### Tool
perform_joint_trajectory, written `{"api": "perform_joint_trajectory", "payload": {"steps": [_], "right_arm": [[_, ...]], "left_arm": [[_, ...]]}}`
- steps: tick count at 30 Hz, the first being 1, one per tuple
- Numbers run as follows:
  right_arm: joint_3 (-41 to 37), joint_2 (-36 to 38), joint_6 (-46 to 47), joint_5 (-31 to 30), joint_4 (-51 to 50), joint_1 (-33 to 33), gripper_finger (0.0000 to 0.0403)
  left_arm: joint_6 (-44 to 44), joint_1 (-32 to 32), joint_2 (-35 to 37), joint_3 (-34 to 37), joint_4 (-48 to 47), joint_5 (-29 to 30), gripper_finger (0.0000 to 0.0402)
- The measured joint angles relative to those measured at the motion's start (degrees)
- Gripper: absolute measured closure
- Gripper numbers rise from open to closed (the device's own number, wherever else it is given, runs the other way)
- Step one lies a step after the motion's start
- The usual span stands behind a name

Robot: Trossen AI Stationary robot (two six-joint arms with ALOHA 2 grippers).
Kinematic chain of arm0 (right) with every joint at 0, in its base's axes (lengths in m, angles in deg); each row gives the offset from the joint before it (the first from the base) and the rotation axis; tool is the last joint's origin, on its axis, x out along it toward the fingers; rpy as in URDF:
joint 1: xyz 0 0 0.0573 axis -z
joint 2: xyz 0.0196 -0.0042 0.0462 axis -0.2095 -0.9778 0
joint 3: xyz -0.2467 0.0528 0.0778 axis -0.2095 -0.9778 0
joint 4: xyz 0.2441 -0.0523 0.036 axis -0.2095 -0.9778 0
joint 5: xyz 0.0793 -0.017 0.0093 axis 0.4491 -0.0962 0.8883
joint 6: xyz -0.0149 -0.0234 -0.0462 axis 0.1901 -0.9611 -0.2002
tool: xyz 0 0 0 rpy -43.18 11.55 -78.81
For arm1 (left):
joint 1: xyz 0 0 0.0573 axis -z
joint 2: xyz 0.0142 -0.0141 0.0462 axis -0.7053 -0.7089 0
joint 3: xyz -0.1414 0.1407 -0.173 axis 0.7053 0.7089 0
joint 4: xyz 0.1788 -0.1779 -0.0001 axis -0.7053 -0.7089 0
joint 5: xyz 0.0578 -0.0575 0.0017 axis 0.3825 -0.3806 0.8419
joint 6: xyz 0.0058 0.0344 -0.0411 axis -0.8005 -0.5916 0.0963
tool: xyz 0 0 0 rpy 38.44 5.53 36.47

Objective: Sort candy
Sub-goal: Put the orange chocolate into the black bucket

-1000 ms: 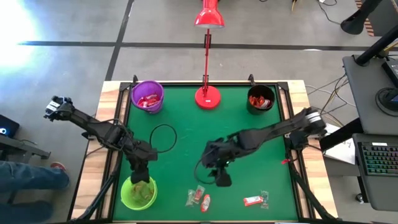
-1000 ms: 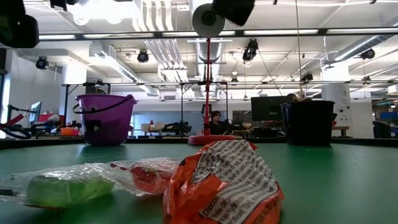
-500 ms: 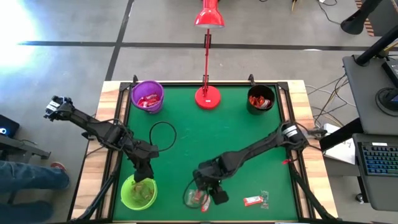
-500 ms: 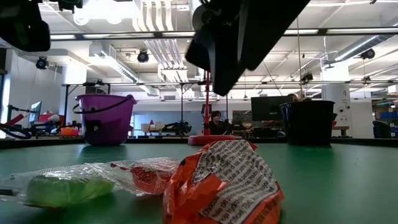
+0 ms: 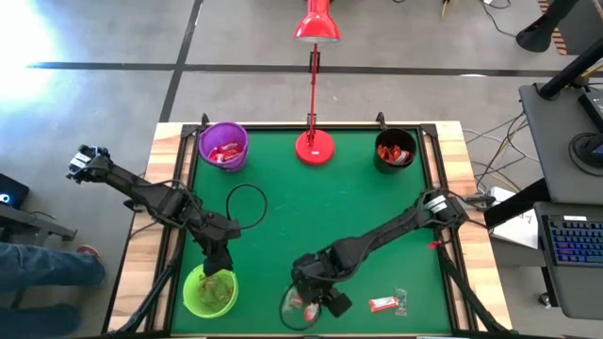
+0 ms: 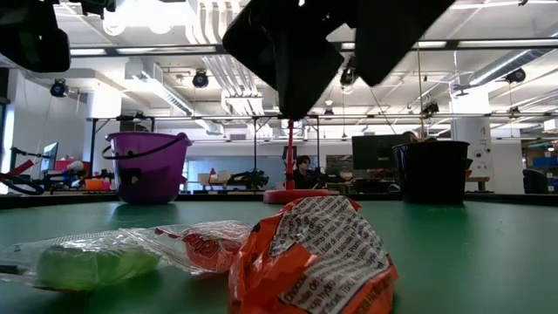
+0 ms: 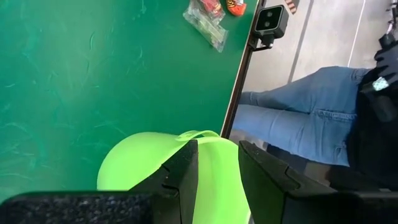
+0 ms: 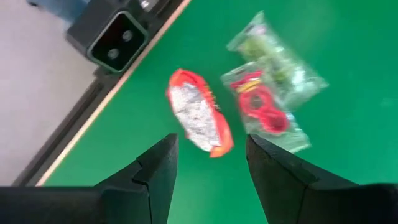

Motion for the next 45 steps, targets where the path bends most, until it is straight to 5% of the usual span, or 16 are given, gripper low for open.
{"api": "perform_joint_trajectory", "payload": {"steps": [8,26,32,40,45], "right_arm": [[0.0,-4.32,0.08,5.43,2.15,-0.18,0.022],[0.05,-6.71,0.03,1.66,3.75,0.12,0.0223],[0.02,-7.02,0.32,1.41,3.8,0.63,0.0267],[0.04,-7.49,4.22,3.17,3.1,1.29,0.0376],[0.02,-6.29,6.13,2.93,-2.99,1.6,0.0385]], "left_arm": [[2.22,0.0,0.0,0.0,0.58,-0.01,0.0303],[3.51,0.35,0.0,0.0,0.93,-0.03,0.0303],[3.51,0.35,0.0,0.0,0.94,-0.03,0.0303],[3.51,0.35,0.0,0.0,0.93,-0.02,0.0303],[3.51,0.35,0.0,0.0,0.99,0.04,0.0303]]}}
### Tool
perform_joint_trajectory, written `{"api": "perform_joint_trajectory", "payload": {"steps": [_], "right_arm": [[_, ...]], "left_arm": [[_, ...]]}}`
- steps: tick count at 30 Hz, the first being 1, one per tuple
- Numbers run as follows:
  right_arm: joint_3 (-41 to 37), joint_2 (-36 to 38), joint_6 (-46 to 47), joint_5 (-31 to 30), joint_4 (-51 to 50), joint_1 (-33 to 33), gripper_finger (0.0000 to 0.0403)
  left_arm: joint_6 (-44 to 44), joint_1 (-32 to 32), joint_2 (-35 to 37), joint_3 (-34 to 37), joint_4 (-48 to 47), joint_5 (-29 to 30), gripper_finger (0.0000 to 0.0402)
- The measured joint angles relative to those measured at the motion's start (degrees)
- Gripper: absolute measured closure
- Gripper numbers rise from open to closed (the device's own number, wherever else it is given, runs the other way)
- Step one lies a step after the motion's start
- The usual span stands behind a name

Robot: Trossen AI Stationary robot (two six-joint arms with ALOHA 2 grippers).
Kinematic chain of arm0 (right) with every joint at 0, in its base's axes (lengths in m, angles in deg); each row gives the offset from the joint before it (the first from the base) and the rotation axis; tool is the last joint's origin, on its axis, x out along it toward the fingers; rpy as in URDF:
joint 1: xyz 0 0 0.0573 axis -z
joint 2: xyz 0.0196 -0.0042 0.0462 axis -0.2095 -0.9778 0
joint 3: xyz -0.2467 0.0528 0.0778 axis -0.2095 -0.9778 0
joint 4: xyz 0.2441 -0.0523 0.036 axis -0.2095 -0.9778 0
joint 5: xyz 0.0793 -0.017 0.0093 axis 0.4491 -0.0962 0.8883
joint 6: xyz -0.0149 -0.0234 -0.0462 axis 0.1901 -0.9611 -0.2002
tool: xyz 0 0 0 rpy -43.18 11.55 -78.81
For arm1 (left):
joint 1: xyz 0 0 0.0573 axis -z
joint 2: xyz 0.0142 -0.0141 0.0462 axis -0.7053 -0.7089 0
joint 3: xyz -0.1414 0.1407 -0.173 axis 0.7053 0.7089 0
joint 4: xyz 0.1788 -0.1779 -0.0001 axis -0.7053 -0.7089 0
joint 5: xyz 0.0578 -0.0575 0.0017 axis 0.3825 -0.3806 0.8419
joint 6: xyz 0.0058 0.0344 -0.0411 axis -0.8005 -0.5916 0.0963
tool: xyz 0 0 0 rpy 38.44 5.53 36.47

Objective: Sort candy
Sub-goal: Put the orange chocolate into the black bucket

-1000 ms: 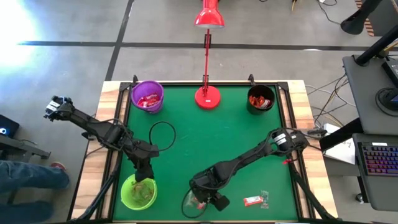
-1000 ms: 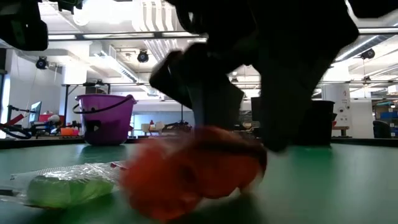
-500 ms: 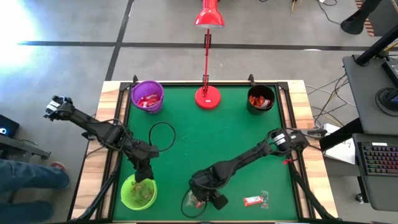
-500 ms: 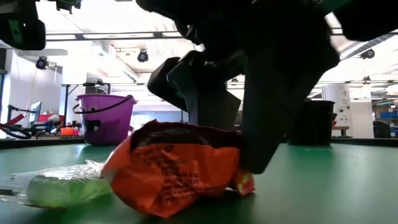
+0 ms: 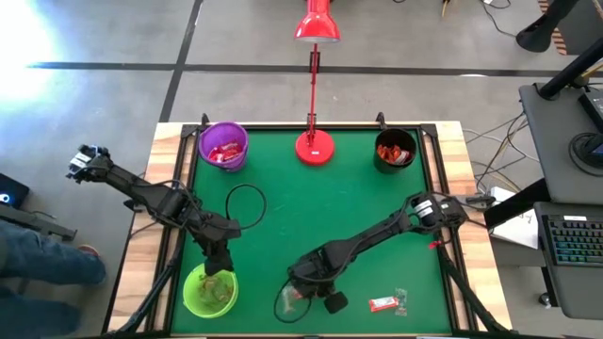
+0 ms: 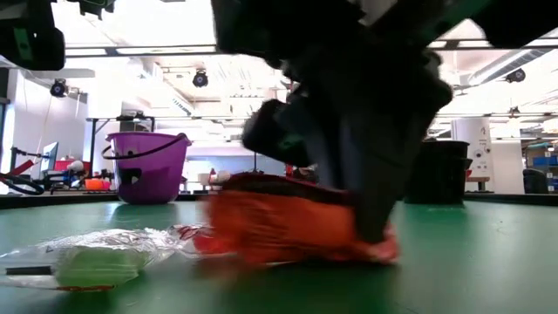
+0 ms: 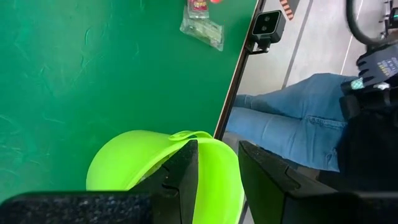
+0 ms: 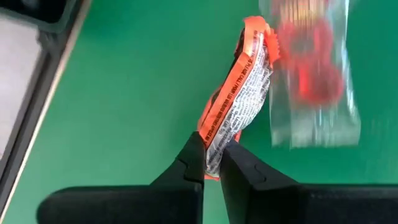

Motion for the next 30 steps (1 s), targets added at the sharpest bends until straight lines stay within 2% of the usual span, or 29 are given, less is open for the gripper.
{"api": "perform_joint_trajectory", "payload": {"steps": [4,10,22,27,30], "right_arm": [[0.0,1.68,0.91,-0.55,-7.61,0.24,0.0387],[0.09,6.22,4.74,-6.07,-16.4,0.33,0.0387],[-0.35,17.27,21.44,-31.05,-32.63,4.42,0.0388],[-0.67,21.74,25.21,-37.0,-38.73,9.73,0.0388],[-1.02,24.49,25.3,-38.14,-40.77,14.12,0.0388]], "left_arm": [[0.0,0.0,0.0,0.0,0.11,1.34,0.0303],[0.0,0.02,0.0,0.0,0.45,5.33,0.0303],[-3.29,0.04,-0.8,-0.02,0.44,17.13,0.0303],[-5.03,0.0,-0.96,-0.02,0.37,18.86,0.0303],[-6.15,0.0,-0.82,-0.02,0.36,18.83,0.0303]]}}
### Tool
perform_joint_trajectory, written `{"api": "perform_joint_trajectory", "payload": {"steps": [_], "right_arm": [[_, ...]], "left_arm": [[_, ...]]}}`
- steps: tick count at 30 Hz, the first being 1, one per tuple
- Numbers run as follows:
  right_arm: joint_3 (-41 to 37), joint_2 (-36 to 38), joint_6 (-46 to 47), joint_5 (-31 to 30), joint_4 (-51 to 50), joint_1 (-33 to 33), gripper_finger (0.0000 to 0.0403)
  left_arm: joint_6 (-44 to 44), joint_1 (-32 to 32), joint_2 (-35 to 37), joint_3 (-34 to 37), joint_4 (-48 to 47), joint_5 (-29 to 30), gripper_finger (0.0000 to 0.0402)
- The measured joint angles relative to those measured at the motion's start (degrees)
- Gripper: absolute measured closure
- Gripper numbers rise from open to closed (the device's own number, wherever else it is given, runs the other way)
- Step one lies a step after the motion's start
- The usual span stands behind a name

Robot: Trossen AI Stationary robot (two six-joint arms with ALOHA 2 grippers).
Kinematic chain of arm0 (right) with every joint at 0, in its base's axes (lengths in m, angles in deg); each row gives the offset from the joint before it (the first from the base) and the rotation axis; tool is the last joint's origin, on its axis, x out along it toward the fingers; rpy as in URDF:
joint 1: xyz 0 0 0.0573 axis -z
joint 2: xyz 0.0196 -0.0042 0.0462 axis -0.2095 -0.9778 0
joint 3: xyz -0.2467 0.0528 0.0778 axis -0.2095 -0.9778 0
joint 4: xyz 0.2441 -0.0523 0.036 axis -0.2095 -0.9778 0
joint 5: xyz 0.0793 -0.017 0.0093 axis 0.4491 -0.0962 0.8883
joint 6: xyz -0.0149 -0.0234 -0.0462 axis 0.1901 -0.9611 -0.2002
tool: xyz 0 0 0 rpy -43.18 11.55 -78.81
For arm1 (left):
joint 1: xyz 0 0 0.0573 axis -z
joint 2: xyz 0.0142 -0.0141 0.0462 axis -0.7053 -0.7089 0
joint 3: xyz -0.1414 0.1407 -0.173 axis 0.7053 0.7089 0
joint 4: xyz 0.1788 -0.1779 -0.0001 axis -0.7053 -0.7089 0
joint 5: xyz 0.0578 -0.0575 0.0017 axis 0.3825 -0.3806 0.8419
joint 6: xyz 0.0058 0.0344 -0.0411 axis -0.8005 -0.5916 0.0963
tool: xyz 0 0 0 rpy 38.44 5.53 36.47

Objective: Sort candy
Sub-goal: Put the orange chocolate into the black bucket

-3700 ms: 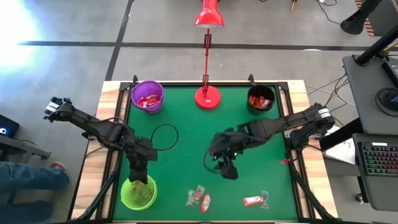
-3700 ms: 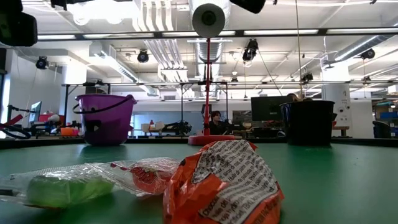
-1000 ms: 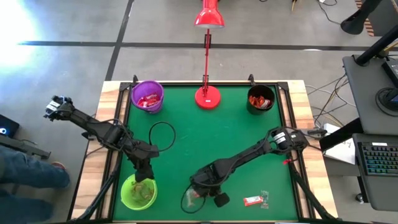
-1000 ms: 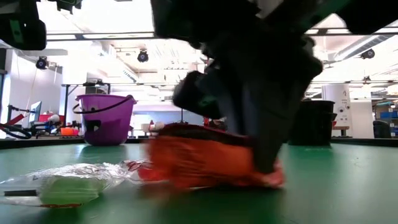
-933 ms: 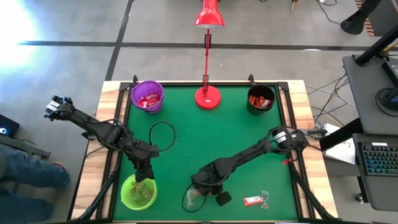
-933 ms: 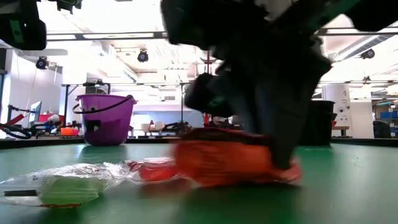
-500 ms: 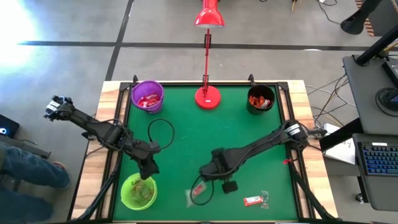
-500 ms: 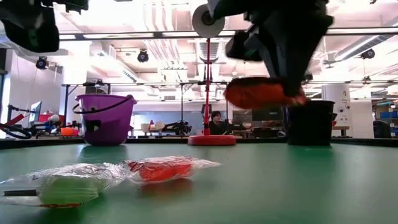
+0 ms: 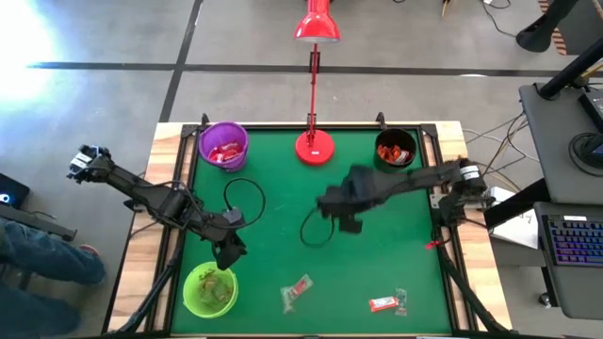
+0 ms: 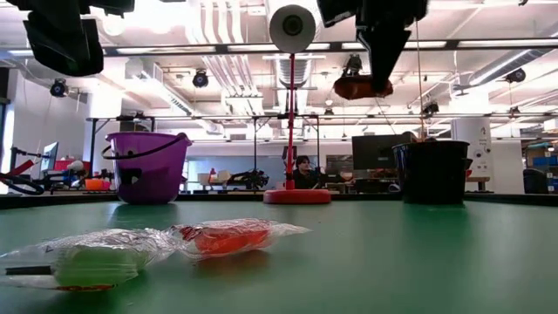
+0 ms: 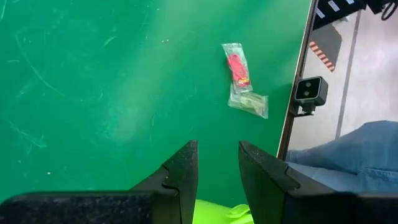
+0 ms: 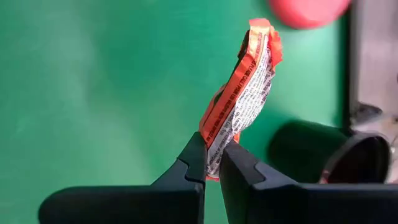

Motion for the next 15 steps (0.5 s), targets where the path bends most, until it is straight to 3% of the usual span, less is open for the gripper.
{"api": "perform_joint_trajectory", "payload": {"steps": [7,15], "right_arm": [[-3.04,6.92,-2.39,-0.92,-0.42,13.91,0.0388],[-8.79,14.54,-3.72,-0.88,-0.47,32.25,0.0388]], "left_arm": [[-2.79,0.0,0.14,0.0,-0.72,-1.19,0.0303],[-6.14,0.02,0.1,0.0,-0.78,8.25,0.0303]]}}
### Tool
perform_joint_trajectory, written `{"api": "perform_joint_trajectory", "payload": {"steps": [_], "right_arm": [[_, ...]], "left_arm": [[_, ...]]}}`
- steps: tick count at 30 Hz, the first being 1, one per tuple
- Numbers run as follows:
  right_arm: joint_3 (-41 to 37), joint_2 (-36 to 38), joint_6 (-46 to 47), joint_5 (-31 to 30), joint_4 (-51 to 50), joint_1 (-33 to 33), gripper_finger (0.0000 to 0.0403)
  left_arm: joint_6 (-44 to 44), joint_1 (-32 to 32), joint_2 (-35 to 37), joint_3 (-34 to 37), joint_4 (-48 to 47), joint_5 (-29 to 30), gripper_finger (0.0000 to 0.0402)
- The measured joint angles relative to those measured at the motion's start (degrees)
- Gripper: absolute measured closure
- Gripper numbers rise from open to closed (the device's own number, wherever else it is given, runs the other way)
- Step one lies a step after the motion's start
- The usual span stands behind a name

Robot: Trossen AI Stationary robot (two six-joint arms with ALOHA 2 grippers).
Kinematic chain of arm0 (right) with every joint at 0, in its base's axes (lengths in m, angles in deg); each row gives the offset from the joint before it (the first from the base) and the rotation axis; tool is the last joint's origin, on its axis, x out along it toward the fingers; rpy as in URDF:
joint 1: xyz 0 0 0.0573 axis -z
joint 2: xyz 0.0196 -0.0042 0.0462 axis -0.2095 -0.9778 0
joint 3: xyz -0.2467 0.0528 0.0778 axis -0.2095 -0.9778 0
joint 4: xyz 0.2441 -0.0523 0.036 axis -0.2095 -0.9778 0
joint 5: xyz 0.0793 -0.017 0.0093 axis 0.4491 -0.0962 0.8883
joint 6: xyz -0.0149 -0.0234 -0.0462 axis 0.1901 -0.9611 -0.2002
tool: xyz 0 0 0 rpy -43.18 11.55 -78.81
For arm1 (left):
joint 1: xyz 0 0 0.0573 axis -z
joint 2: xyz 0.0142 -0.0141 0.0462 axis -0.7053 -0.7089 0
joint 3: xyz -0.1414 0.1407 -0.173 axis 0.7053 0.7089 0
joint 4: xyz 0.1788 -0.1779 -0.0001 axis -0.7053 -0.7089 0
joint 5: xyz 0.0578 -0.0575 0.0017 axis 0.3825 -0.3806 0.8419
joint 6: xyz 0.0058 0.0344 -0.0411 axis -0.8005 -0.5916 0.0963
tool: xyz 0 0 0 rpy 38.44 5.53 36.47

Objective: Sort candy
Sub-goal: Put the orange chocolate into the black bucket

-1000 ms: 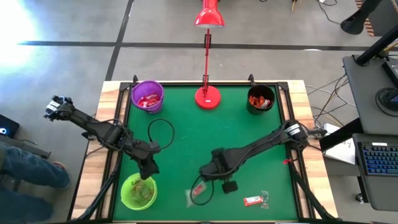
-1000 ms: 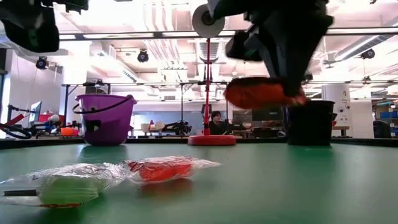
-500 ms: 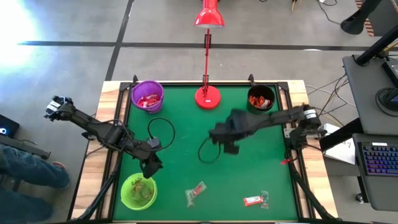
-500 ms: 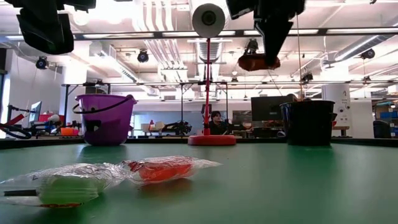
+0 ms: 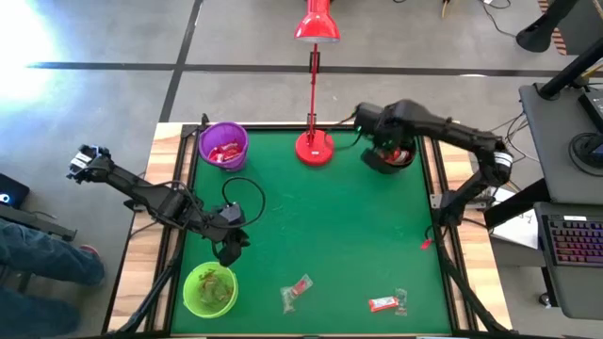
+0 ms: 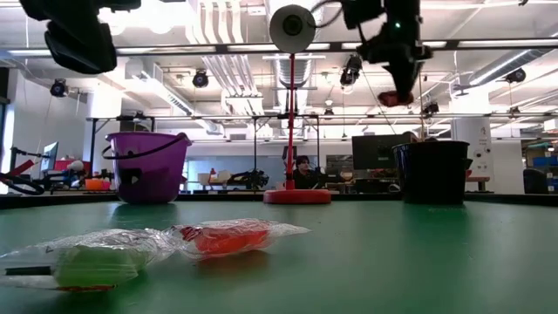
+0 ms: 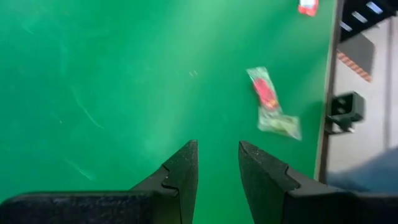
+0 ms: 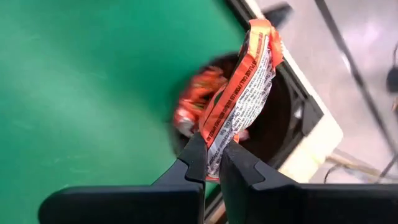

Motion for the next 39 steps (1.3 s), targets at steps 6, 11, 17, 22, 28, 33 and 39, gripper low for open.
{"api": "perform_joint_trajectory", "payload": {"steps": [6,11,17,22,28,33,39], "right_arm": [[-1.21,2.32,-3.12,3.44,0.26,8.75,0.0388],[-1.23,2.11,-6.29,3.45,0.42,12.82,0.0378],[-1.86,0.68,-6.77,3.43,0.45,16.15,0.0334],[-2.9,0.6,-5.53,3.45,0.09,16.71,0.03],[-2.75,0.91,1.19,8.26,-4.92,16.32,0.028],[-3.42,3.54,3.82,20.9,-4.74,13.48,0.0274],[-5.72,8.14,7.43,22.82,-4.56,2.84,0.0273]], "left_arm": [[-2.66,-0.39,0.58,0.0,-1.77,7.01,0.0303],[-3.05,-1.62,2.14,0.0,-4.72,8.9,0.0303],[-3.05,-2.21,4.47,0.0,-6.65,8.9,0.0303],[-2.96,-2.21,5.41,0.0,-9.16,8.9,0.0303],[-3.21,-2.21,5.39,0.0,-10.3,8.92,0.0303],[-4.45,-2.25,5.38,0.0,-10.69,10.27,0.0303],[-4.54,-2.29,5.03,0.0,-10.82,13.22,0.0303]]}}
